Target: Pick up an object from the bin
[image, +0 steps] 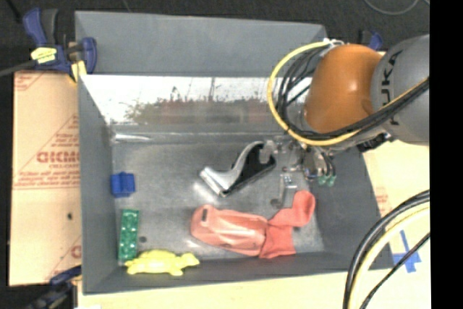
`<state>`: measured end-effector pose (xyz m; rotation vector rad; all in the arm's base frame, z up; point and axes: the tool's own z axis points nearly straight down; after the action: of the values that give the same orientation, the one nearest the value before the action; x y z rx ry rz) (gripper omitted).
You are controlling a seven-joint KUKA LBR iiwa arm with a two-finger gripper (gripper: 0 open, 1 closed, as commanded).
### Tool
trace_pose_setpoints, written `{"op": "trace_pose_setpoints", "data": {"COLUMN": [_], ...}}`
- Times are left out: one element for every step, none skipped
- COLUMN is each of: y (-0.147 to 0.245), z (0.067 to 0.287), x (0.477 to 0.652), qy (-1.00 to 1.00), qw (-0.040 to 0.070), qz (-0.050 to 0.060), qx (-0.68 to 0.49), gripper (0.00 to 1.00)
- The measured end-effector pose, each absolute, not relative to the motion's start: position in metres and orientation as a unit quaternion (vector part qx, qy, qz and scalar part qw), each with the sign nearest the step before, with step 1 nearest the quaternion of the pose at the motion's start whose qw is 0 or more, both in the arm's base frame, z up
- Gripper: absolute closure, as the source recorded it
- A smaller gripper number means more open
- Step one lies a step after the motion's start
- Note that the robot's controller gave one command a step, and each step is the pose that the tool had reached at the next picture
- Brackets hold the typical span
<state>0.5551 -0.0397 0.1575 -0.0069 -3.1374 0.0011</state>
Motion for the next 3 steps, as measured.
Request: {"op": "trace_pose_setpoints", "data": {"y": [-0.04,0.001,0.002], "z": [0.162,0.105,0.099], "x": [0.556,0.62,0.618], "qy": [-1.0,-0.999,-0.999], "qw": [-0.002,-0.001,-0.002], "qz": [0.001,0.001,0.001], "qx": [-0.002,0.04,0.04], "gripper": [0.0,1.0,0.0]}}
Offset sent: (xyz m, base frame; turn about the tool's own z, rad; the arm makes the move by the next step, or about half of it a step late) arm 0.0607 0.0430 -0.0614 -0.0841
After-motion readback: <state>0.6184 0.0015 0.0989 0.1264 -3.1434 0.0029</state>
